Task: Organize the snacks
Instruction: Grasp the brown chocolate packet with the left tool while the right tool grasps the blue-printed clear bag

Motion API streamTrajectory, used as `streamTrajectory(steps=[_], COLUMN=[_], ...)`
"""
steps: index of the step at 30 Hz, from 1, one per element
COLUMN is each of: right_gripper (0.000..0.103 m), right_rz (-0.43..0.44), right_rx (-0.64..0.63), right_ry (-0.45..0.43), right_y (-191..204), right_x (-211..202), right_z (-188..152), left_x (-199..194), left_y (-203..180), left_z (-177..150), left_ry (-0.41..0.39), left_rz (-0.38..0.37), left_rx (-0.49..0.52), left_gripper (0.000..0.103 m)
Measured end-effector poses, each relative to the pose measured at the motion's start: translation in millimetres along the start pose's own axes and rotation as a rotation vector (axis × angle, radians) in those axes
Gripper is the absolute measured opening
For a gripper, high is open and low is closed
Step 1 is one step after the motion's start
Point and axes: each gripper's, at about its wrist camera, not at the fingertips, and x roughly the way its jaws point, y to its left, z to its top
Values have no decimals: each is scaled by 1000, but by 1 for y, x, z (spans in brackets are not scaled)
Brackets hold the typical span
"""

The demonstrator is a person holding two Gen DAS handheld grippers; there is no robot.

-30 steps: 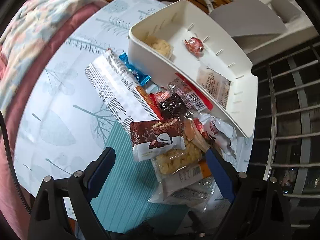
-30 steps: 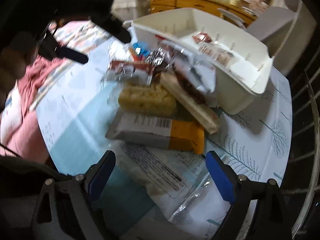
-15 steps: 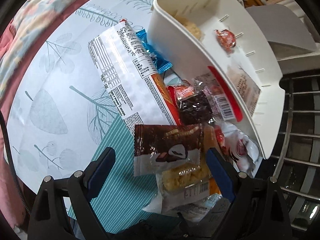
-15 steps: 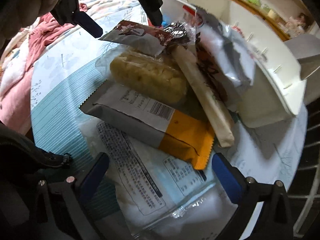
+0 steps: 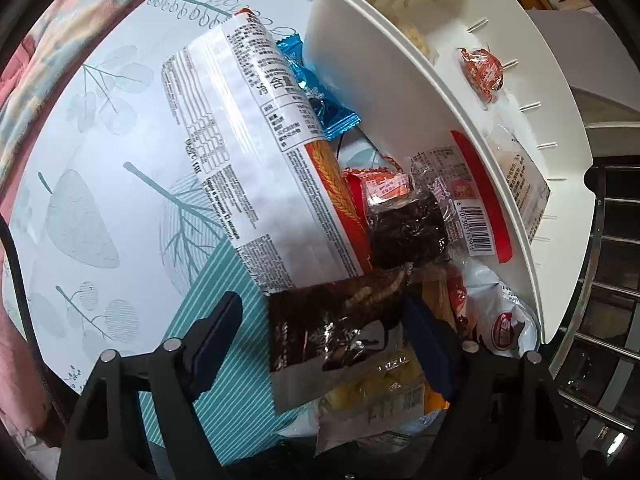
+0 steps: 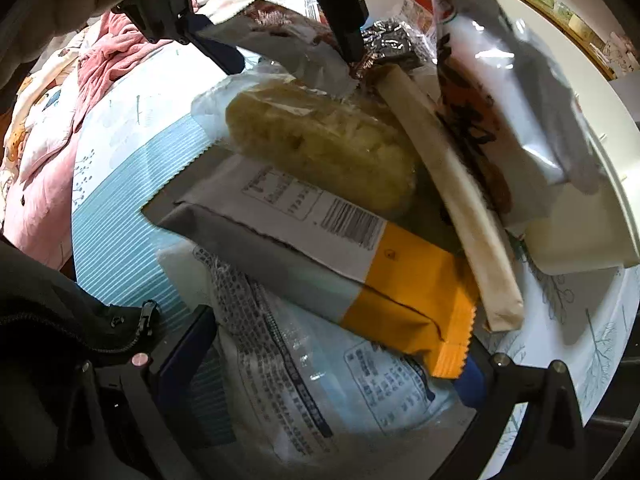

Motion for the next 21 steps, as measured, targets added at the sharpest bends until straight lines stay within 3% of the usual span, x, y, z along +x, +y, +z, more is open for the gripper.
streamTrajectory(steps=[8, 9, 10, 21], right_gripper=[103, 103, 103, 98], right_rz=[-27, -27, -28, -53], right_rx=[-1, 2, 4, 83], right_ry=[93, 104, 112, 194], right_y=[14, 16, 18, 33], right_x=[14, 15, 17, 23], right_z=[16, 17, 19, 31], left_x=[5, 5, 5, -3], left_y=[-9, -8, -8, 9], left_z=[4, 4, 4, -14], left_ry=[8, 7, 12, 25], left_rz=[22, 27, 63, 8], left_rx=[15, 13, 15, -11], left_gripper=[52, 44, 29, 19])
